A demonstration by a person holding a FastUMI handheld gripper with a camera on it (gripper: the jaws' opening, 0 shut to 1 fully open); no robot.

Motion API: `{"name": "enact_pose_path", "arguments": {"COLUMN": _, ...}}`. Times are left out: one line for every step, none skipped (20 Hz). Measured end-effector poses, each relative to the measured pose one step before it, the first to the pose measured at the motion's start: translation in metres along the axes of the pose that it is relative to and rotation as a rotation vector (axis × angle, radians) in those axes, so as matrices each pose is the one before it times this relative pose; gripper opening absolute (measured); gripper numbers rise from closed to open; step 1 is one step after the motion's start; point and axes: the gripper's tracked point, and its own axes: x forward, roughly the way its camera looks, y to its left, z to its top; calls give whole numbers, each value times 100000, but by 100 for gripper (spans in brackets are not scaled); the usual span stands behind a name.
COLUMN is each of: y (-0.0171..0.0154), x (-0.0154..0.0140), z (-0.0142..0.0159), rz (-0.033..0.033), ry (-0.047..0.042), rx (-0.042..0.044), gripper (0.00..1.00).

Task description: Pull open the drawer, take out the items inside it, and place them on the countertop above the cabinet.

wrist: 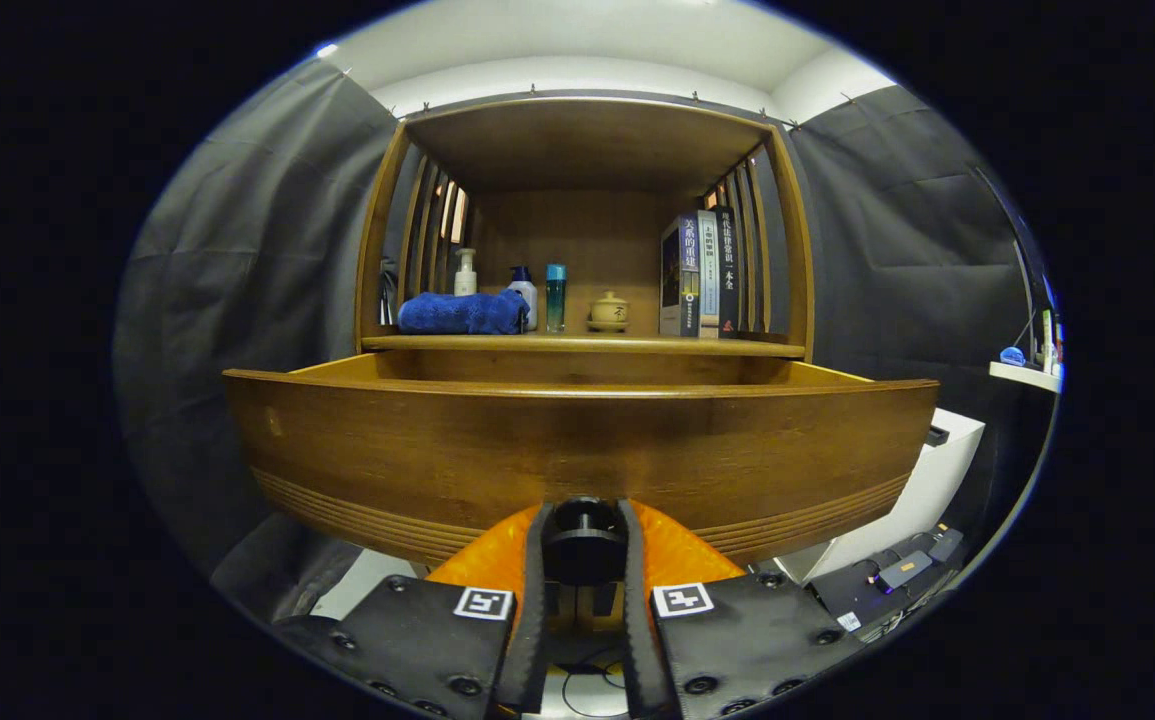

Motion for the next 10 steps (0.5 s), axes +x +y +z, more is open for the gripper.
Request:
{"name": "enact_pose_path", "arguments": {"y": 39, "x": -316, "z": -194, "rz": 256, "ry": 576, "rx": 105, "gripper": 37}}
{"name": "enact_pose_path", "arguments": {"y": -14, "x": -275, "z": 216, "rz": -101, "ry": -530, "rx": 147, "gripper": 37}}
{"name": "enact_pose_path", "arguments": {"y": 33, "x": -74, "z": -239, "rz": 106, "ry": 610, "rx": -1153, "gripper": 37}}
{"name": "enact_pose_path", "arguments": {"y": -16, "x": -44, "z": 51, "rz": 7, "ry": -680, "rx": -221, "gripper": 37}}
{"name": "enact_pose_path", "arguments": {"y": -24, "x": -42, "z": -148, "rz": -179, "ry": 346, "rx": -117, "gripper": 37}}
{"name": "enact_pose_path", "arguments": {"y": 14, "x": 12, "z": 32, "rz": -279, "ry": -372, "rx": -493, "gripper": 38}}
{"name": "enact_pose_path", "arguments": {"y": -34, "x": 193, "z": -218, "rz": -282, "ry": 186, "rx": -453, "gripper": 38}}
{"name": "enact_pose_path", "arguments": {"y": -94, "x": -75, "z": 171, "rz": -467, "ry": -329, "rx": -160, "gripper": 43}}
{"name": "enact_pose_path", "arguments": {"y": -27, "x": 20, "z": -6, "rz": -441, "ry": 75, "rx": 9, "gripper": 48}}
{"name": "enact_pose_path", "arguments": {"y": -24, "x": 11, "z": 29, "rz": -274, "ry": -57, "rx": -218, "gripper": 53}}
